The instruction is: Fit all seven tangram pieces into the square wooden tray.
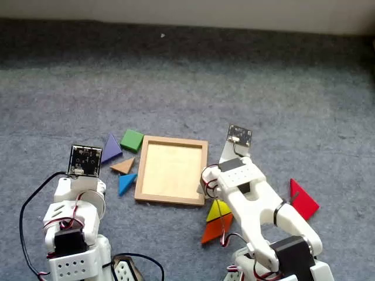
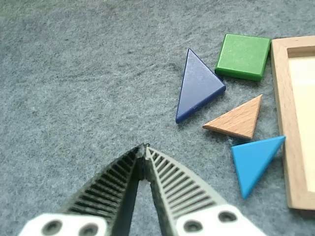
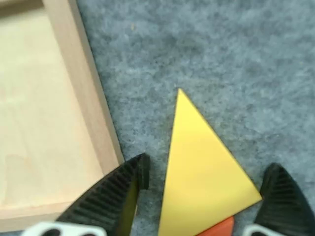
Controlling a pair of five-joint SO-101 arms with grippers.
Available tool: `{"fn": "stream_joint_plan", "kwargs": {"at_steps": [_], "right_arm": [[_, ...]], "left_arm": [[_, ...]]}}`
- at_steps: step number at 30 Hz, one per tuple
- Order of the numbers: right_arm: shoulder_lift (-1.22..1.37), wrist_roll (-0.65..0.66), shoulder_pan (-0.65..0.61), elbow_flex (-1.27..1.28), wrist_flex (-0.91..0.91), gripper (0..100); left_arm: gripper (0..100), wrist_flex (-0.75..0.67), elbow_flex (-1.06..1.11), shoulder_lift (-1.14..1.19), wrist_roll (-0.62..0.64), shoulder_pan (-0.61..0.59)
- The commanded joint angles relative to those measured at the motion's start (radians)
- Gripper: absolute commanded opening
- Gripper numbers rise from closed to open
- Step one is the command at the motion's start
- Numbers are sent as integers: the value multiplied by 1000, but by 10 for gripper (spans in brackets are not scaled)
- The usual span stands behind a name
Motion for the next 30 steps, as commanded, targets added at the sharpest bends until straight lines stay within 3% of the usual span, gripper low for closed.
{"fn": "stream_joint_plan", "kwargs": {"at_steps": [1,10,16,30], "right_arm": [[-4,-14,-12,8,-18,346],[-4,-15,-15,-25,104,341],[-4,-15,-15,-36,104,221],[-18,-6,-12,-56,110,220]], "left_arm": [[8,-15,-7,-2,-9,-10],[8,-15,-7,-2,-9,-10],[8,-15,-7,-2,-9,-8],[8,-15,-7,-2,-9,-8]]}}
